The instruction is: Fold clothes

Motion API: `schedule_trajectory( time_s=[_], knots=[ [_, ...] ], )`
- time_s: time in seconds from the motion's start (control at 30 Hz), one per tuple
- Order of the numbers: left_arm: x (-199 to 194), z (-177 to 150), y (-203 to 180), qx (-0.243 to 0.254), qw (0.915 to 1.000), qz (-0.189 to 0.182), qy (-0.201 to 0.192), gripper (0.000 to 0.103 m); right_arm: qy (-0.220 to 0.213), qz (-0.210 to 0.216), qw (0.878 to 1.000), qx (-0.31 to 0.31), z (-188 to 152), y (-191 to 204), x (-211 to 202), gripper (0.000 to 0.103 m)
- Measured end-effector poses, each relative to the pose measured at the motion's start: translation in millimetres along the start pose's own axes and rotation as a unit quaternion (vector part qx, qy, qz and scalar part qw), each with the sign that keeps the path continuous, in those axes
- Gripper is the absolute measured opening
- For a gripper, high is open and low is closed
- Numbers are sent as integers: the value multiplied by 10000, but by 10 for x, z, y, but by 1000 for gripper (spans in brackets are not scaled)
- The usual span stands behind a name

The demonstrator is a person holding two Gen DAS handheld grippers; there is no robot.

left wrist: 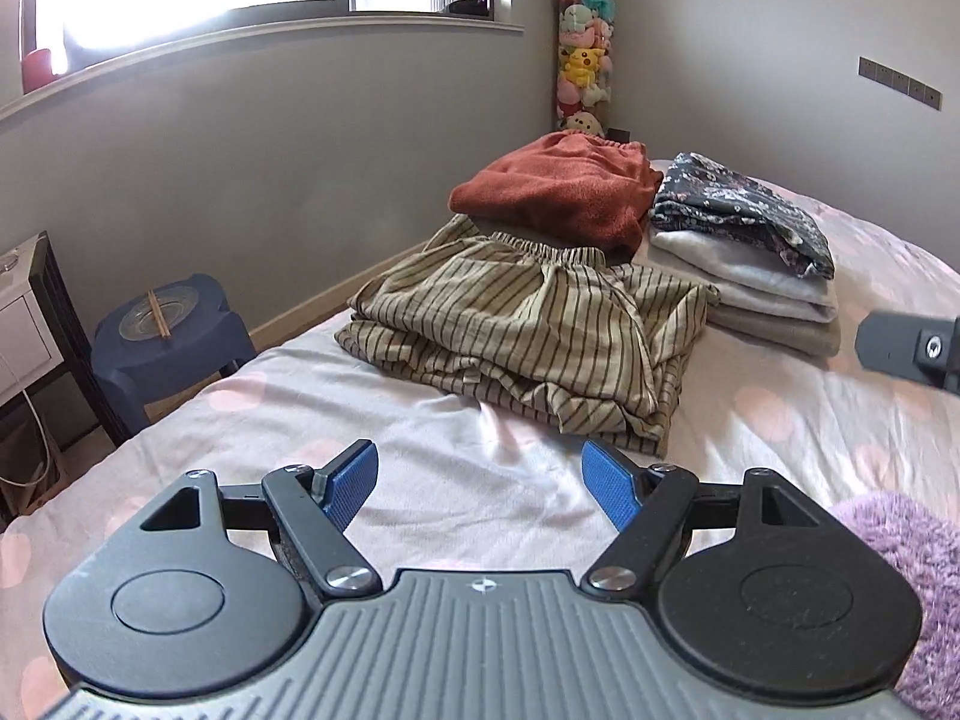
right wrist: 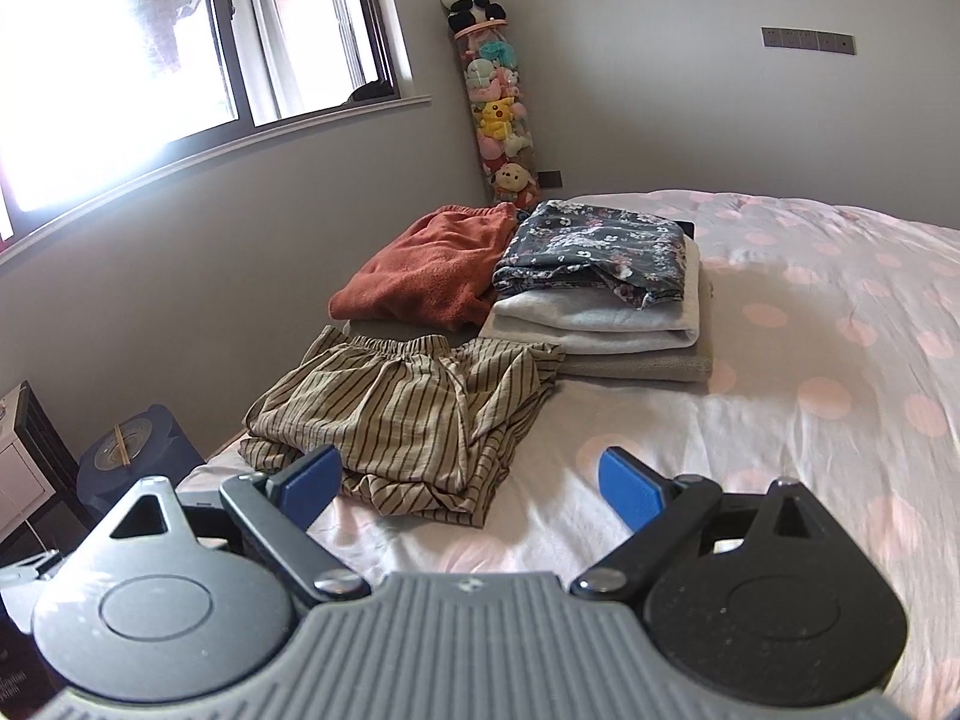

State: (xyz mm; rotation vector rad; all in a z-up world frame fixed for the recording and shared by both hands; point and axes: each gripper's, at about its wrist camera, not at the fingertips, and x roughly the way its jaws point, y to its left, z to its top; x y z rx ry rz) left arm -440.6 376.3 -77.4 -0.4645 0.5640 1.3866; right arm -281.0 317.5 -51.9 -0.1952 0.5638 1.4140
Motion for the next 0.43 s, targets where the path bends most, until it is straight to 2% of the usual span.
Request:
schedule_trajectory(
  time_s=[0.43],
  knots=[
    [-1, -42, 60, -40, 10000, -49, 61, 74, 26, -41, 9998, -172, -26, 106, 5, 94]
  ],
)
